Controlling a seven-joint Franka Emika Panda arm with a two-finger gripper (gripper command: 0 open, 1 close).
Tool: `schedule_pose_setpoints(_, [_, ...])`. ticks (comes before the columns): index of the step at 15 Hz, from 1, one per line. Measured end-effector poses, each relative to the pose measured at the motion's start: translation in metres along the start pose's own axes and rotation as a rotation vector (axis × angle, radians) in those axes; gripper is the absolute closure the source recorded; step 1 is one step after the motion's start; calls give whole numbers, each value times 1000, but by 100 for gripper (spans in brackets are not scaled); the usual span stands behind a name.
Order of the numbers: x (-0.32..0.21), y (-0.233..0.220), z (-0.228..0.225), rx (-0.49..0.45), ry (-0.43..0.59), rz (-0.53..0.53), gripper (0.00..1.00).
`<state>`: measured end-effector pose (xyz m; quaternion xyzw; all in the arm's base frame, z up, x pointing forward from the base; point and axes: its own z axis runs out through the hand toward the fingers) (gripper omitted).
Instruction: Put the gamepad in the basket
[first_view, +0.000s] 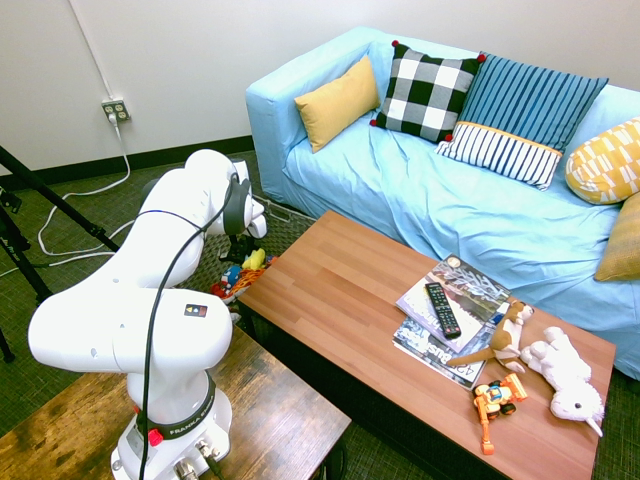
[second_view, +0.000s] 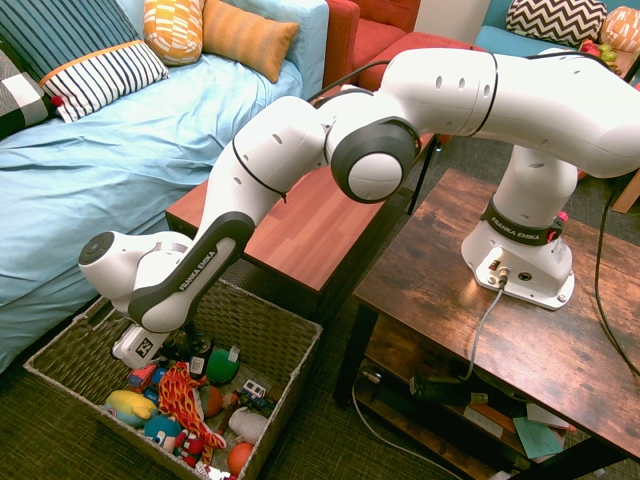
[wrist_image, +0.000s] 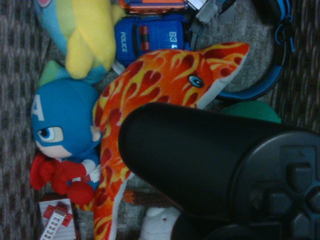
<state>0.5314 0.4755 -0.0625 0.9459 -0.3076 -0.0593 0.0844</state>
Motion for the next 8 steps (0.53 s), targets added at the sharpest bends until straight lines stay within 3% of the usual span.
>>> schedule_pose_setpoints(8, [5, -3, -7, 12, 3, -1, 0])
